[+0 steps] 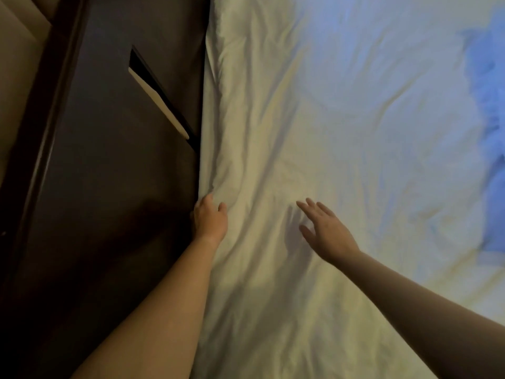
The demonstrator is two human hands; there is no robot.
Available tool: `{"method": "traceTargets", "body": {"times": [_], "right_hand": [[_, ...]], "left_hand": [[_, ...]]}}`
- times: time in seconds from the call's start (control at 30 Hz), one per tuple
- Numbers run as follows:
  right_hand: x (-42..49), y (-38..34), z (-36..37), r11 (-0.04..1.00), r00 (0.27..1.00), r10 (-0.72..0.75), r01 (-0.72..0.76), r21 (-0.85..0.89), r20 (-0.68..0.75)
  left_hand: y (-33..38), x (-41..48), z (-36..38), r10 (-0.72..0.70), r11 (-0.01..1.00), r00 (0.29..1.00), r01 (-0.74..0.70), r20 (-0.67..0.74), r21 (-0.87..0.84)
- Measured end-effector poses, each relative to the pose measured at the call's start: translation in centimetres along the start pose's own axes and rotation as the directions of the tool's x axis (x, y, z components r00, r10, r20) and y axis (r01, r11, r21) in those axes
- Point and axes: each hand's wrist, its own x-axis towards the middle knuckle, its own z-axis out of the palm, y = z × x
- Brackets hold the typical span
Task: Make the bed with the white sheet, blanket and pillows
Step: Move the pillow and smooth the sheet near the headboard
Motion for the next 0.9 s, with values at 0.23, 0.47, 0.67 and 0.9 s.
{"method": "traceTargets", "body": {"times": [0.23,0.47,0.67,0.9], "right_hand": [[12.9,0.5,0.7,0.985,0.984,0.081,-0.104,-0.140,-0.158],[13.4,3.0,5.7,0.959,0.965,0.096,-0.155,-0.235,-0.244],[14.0,3.3,6.1,0.945,0.957,0.105,-0.180,-0.271,-0.270],[14.3,3.4,6.0,0.948,0.956,0.105,-0.179,-0.263,-0.273]], "left_hand": [[6.5,12.3,0.1,0.068,0.985,0.993,-0.082,-0.092,-0.155],[9.3,19.7,1.3,-0.178,0.894,0.983,0.147,-0.035,-0.423],[11.0,20.8,-0.5,-0.210,0.617,0.909,0.409,0.360,-0.672],[10.6,21.8,-0.7,-0.220,0.810,0.971,0.132,-0.089,-0.571]]}}
